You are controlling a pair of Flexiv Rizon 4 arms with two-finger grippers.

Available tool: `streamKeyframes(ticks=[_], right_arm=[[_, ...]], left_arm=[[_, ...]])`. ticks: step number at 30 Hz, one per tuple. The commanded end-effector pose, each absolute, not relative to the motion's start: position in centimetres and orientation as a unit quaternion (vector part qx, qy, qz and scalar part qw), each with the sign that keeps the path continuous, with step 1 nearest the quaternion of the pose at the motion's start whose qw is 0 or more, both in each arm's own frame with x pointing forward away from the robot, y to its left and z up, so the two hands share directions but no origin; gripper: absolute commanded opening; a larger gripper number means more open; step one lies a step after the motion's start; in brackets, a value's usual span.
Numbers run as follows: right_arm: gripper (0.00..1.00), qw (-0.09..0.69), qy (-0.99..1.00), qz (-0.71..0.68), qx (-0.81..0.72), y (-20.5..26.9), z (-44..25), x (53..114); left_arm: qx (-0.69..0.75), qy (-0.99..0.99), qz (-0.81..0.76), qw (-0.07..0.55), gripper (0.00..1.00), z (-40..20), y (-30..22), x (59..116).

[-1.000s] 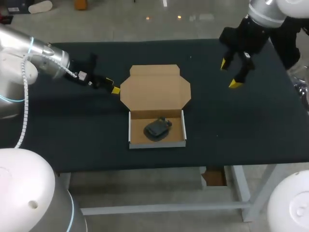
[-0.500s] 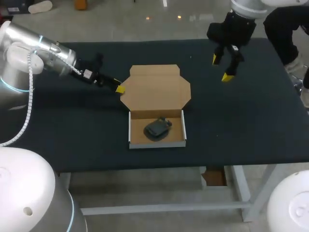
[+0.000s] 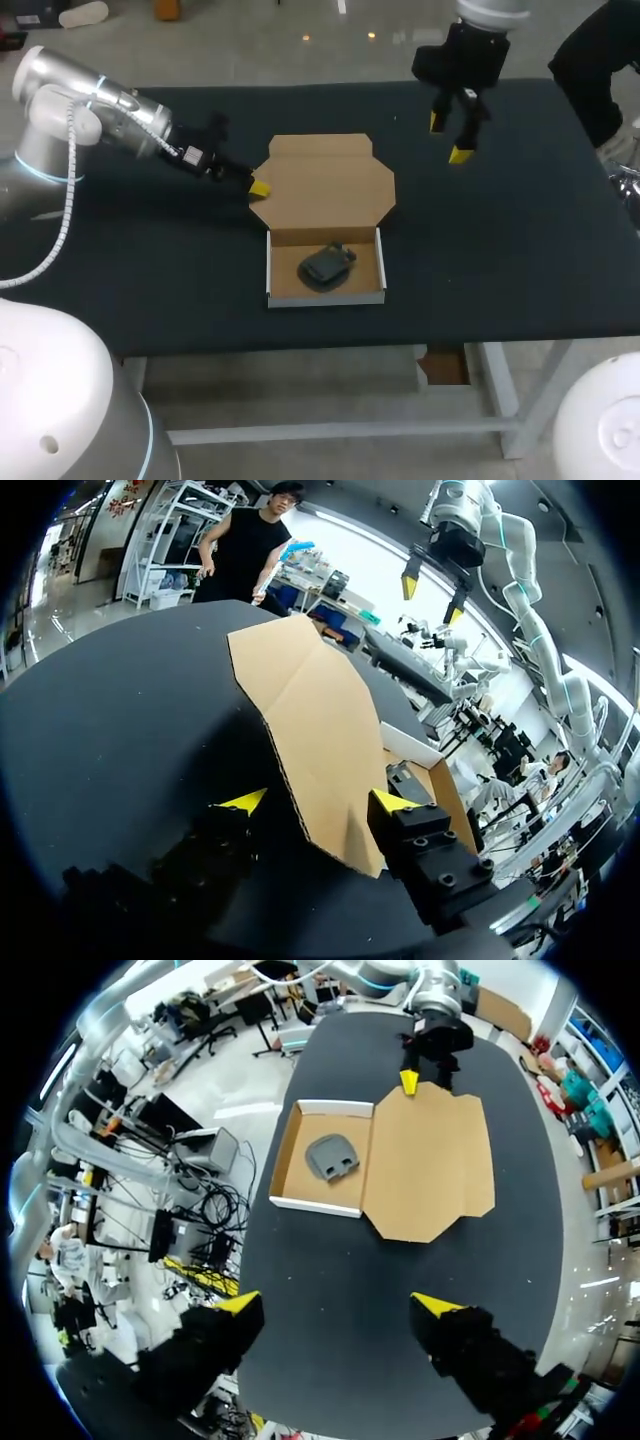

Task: Assemble the packaging by folding the flat box into shape, placing the metal phone stand inside, and closing the box properly

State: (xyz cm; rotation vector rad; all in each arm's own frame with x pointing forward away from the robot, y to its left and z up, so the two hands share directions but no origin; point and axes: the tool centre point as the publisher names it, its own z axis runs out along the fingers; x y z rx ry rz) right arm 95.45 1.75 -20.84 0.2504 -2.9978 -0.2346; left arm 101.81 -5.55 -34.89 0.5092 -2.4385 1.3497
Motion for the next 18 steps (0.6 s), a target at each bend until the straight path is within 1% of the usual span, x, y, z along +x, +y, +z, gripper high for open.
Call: streamKeyframes(ticks=[1, 8, 10, 15, 16, 18], right_arm=[[1.00, 0.090, -0.990, -0.067, 0.084, 2.3, -21.0, 96.1], [1.00, 0.089, -0.991, -0.059, 0.083, 2.6, -21.1, 96.4], [1.00, 0.089, -0.991, -0.058, 0.083, 2.7, -21.1, 96.4], [1.00, 0.087, -0.991, -0.056, 0.084, 2.9, -21.0, 96.5], [1.00, 0.086, -0.991, -0.055, 0.084, 3.0, -21.0, 96.5], [1.00, 0.086, -0.991, -0.054, 0.084, 3.2, -21.0, 96.6]], left_arm=[[0.166, -0.850, 0.471, 0.169, 0.47, -34.8, -6.3, 102.1], [0.152, -0.849, 0.475, 0.177, 0.47, -34.6, -6.7, 101.6], [0.151, -0.848, 0.475, 0.178, 0.43, -34.6, -6.8, 101.4], [0.142, -0.845, 0.483, 0.181, 0.42, -34.4, -6.9, 100.8], [0.141, -0.845, 0.484, 0.181, 0.40, -34.4, -7.0, 100.7], [0.138, -0.844, 0.487, 0.179, 0.35, -34.3, -7.1, 100.4]])
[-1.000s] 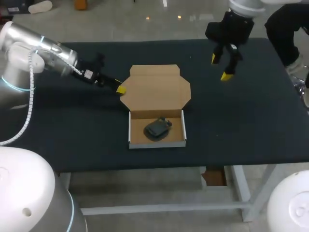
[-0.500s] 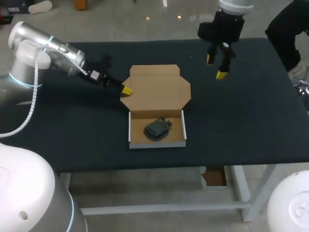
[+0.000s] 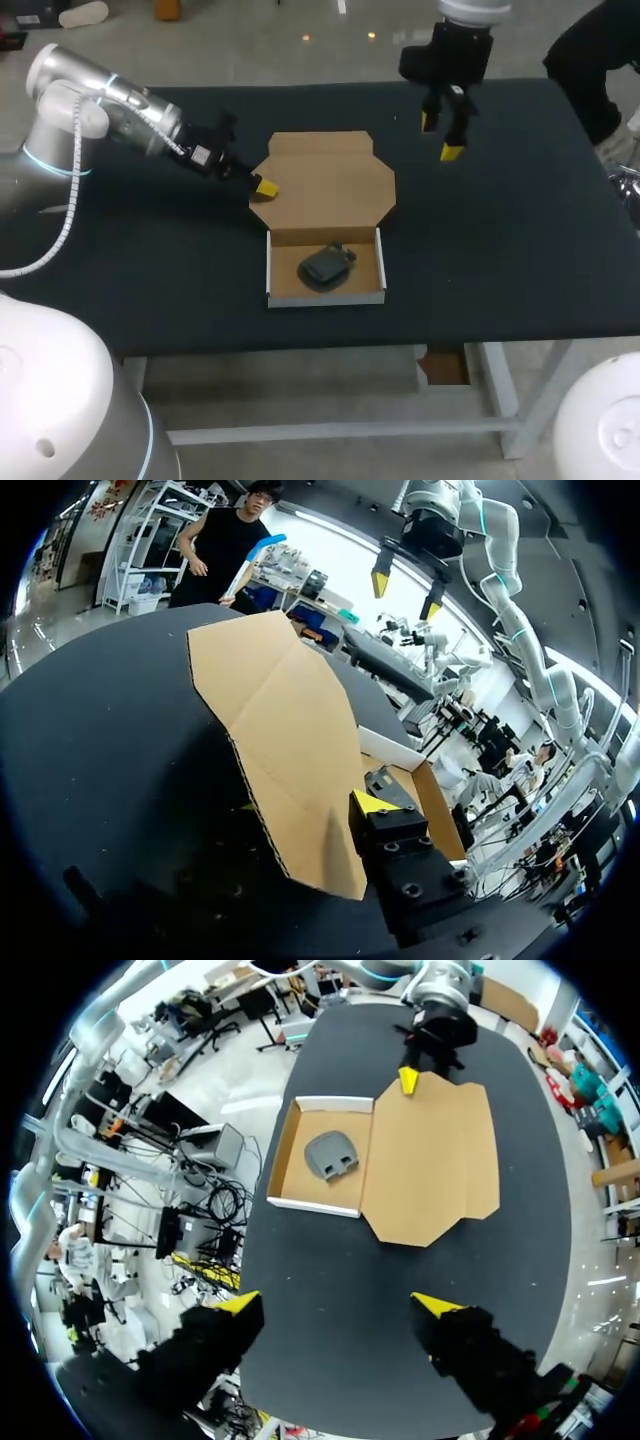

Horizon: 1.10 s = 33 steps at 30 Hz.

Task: Assemble the packaging by folding the flat box into shape, placing the metal phone stand inside, and closing the box properly

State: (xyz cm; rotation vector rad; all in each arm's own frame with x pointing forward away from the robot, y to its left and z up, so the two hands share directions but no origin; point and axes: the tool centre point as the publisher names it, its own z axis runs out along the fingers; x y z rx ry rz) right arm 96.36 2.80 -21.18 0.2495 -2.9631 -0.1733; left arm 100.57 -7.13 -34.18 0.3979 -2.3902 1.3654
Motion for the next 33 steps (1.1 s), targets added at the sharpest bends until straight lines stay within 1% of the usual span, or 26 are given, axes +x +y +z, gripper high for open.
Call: streamKeyframes(ticks=[1, 4, 6, 8, 9, 16, 20, 22, 23, 27, 29, 31, 33], right_arm=[[1.00, 0.085, -0.991, -0.054, 0.085, 3.3, -21.0, 96.6], [1.00, 0.084, -0.991, -0.053, 0.087, 3.6, -21.0, 96.7], [1.00, 0.083, -0.991, -0.052, 0.088, 3.8, -20.9, 96.7], [1.00, 0.083, -0.991, -0.051, 0.090, 4.1, -21.0, 96.7], [1.00, 0.083, -0.991, -0.051, 0.091, 4.2, -21.0, 96.7], [1.00, 0.082, -0.991, -0.050, 0.094, 4.5, -20.9, 96.7], [1.00, 0.082, -0.991, -0.048, 0.097, 4.6, -20.9, 96.6], [1.00, 0.082, -0.991, -0.047, 0.098, 4.6, -20.9, 96.6], [1.00, 0.082, -0.991, -0.047, 0.098, 4.7, -20.9, 96.6], [1.00, 0.082, -0.991, -0.046, 0.100, 4.8, -20.9, 96.6], [1.00, 0.082, -0.991, -0.045, 0.101, 4.8, -20.9, 96.6], [1.00, 0.082, -0.991, -0.044, 0.100, 4.8, -20.9, 96.7], [1.00, 0.082, -0.991, -0.043, 0.101, 4.8, -20.9, 96.7]], left_arm=[[0.137, -0.844, 0.487, 0.178, 0.33, -34.2, -7.2, 100.3], [0.132, -0.844, 0.489, 0.175, 0.27, -34.0, -7.4, 99.9], [0.130, -0.844, 0.492, 0.173, 0.25, -33.9, -7.4, 99.8], [0.130, -0.843, 0.494, 0.170, 0.18, -33.8, -7.5, 99.8], [0.128, -0.842, 0.495, 0.171, 0.17, -33.7, -7.6, 99.7], [0.118, -0.841, 0.499, 0.174, 0.16, -33.3, -7.9, 99.2], [0.115, -0.841, 0.500, 0.173, 0.21, -33.2, -8.0, 99.1], [0.115, -0.839, 0.502, 0.173, 0.25, -33.2, -8.0, 99.0], [0.115, -0.839, 0.503, 0.173, 0.25, -33.2, -8.0, 99.0], [0.116, -0.836, 0.507, 0.172, 0.21, -33.1, -8.1, 99.1], [0.116, -0.835, 0.509, 0.174, 0.17, -33.1, -8.2, 99.2], [0.116, -0.833, 0.511, 0.176, 0.18, -33.0, -8.4, 99.2], [0.111, -0.830, 0.517, 0.180, 0.15, -33.0, -8.5, 99.1]])
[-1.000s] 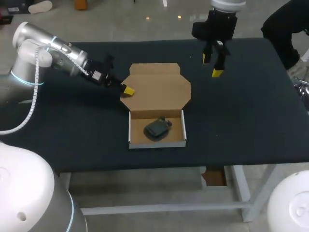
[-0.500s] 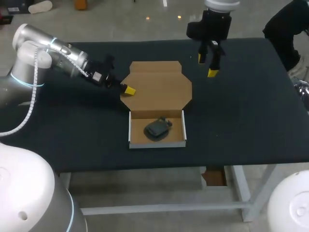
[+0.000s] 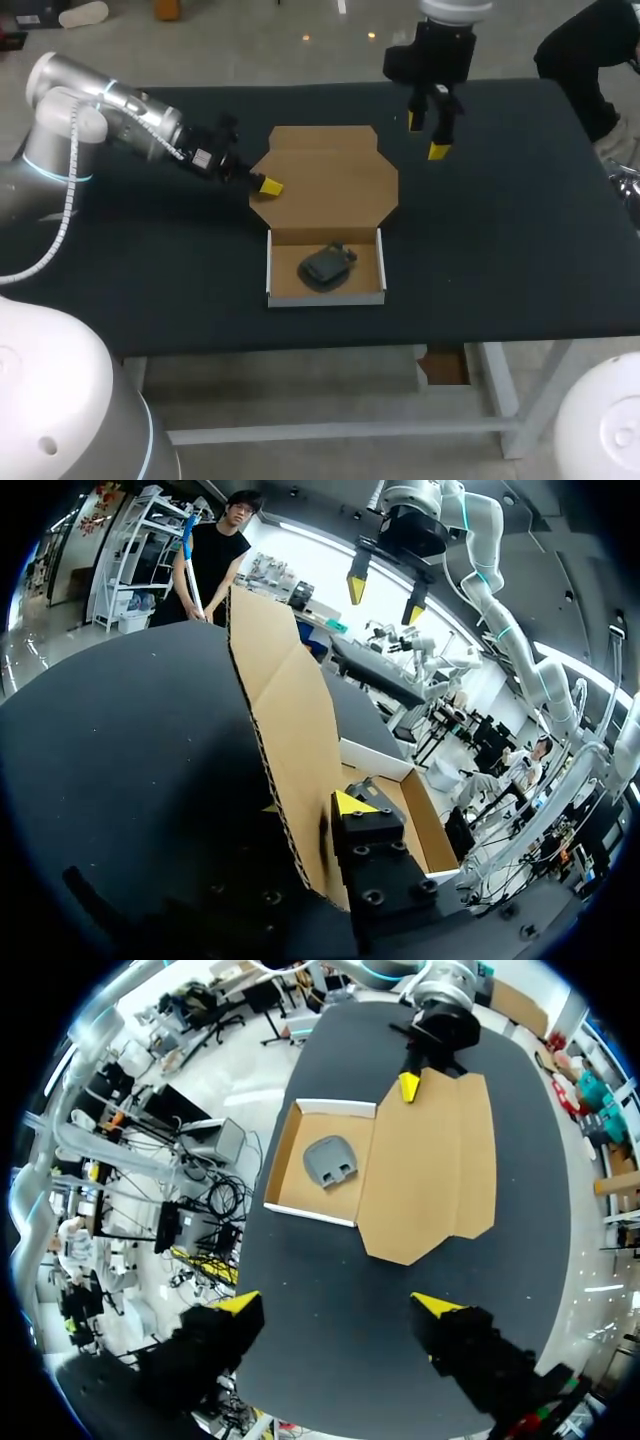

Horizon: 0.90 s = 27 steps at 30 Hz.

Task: Assemble the packaging by folding the flat box into shape, placing the metal phone stand inside, and closing the box properly

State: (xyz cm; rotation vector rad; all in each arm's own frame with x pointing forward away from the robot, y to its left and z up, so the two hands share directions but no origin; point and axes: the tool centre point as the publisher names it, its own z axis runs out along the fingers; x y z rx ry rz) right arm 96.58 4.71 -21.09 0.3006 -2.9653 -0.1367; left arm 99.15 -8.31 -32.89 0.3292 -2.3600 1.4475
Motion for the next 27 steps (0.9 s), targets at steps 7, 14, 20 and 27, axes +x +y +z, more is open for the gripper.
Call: streamKeyframes(ticks=[7, 14, 20, 27], right_arm=[[1.00, 0.082, -0.991, -0.042, 0.100, 4.8, -20.9, 96.7], [1.00, 0.081, -0.990, -0.043, 0.102, 4.8, -20.9, 96.6], [1.00, 0.081, -0.990, -0.044, 0.103, 4.9, -20.8, 96.6], [1.00, 0.079, -0.990, -0.043, 0.104, 4.9, -20.6, 96.4]], left_arm=[[0.108, -0.832, 0.514, 0.177, 0.00, -32.8, -8.5, 98.9], [0.092, -0.836, 0.515, 0.166, 0.00, -32.7, -8.6, 98.4], [0.077, -0.839, 0.517, 0.151, 0.00, -32.4, -8.8, 97.7], [0.049, -0.837, 0.532, 0.119, 0.00, -32.0, -8.6, 97.0]])
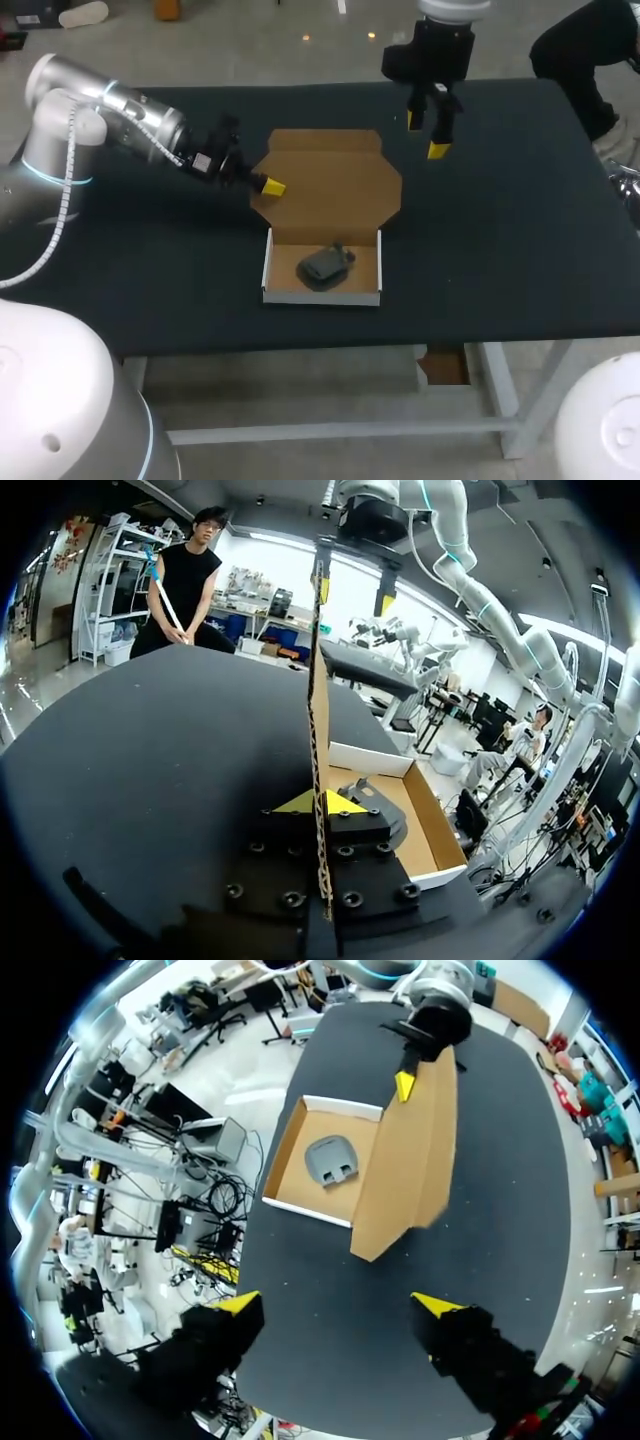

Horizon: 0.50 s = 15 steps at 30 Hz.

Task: Assemble the packaging by folding the flat box into shape, placing the metal phone stand inside, and closing the box properly

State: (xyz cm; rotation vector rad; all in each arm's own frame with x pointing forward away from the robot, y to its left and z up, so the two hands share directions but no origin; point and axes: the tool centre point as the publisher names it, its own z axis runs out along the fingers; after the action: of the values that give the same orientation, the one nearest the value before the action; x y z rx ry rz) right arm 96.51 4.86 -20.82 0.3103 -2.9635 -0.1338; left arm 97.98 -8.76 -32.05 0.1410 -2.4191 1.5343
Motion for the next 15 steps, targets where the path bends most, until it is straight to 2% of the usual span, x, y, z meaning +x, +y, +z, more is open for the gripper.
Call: streamKeyframes(ticks=[1, 4, 15], right_arm=[[1.00, 0.079, -0.990, -0.044, 0.104, 4.95, -20.58, 96.43], [1.00, 0.079, -0.990, -0.044, 0.105, 4.98, -20.53, 96.44], [1.00, 0.074, -0.990, -0.046, 0.107, 5.11, -20.02, 96.50]], left_arm=[[0.045, -0.837, 0.534, 0.112, 0.00, -31.99, -8.67, 96.91], [0.037, -0.835, 0.542, 0.090, 0.00, -31.91, -8.60, 96.54], [0.037, -0.835, 0.542, 0.090, 0.00, -31.91, -8.60, 96.54]])
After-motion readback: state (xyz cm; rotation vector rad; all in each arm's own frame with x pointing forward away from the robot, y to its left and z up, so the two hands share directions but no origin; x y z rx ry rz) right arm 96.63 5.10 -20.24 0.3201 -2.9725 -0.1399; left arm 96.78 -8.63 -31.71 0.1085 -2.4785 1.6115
